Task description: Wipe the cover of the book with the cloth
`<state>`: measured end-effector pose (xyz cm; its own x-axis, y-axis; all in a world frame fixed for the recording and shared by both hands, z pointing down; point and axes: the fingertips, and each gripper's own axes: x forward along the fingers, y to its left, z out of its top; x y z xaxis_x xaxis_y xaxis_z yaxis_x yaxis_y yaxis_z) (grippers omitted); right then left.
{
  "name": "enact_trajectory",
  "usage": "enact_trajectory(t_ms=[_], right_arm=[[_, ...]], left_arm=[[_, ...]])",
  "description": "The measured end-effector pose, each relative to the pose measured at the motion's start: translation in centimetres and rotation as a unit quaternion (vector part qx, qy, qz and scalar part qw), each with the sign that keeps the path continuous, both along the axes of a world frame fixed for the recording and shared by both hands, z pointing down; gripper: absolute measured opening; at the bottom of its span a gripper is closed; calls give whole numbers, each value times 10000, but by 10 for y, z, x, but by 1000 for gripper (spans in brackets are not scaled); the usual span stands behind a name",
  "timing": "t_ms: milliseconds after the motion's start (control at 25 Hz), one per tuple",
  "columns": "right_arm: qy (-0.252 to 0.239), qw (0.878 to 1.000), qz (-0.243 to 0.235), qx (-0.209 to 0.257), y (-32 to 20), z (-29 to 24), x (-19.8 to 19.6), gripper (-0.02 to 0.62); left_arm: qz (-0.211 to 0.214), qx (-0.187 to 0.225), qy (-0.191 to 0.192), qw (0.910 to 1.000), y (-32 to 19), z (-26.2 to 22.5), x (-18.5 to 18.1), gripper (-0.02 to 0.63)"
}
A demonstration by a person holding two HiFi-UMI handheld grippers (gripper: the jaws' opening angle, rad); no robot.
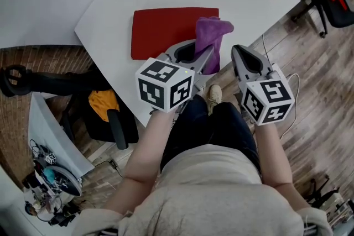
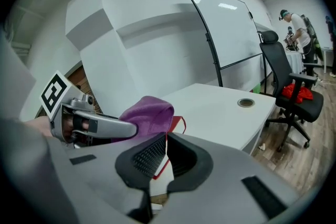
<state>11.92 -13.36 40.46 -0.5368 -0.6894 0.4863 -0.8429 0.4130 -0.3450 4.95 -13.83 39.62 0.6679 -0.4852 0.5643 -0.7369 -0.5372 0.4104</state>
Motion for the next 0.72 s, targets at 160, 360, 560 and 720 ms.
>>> enact_trajectory(t_ms=[160, 360, 560, 720], right_arm=[[-10, 10000, 67, -47, 1, 4, 5, 23], [1, 9999, 98, -87, 3, 7, 5, 23], [2, 9999, 86, -138, 6, 11, 5, 23], [6, 9998, 17, -180, 10, 16, 4, 23]], left_arm=[[63, -137, -37, 9999, 4, 12, 7, 110], [97, -224, -187, 9995, 8, 25, 7, 110], [123, -237, -392, 9989, 9, 33, 8, 110], [97, -253, -493, 9984, 9, 37, 9, 110]])
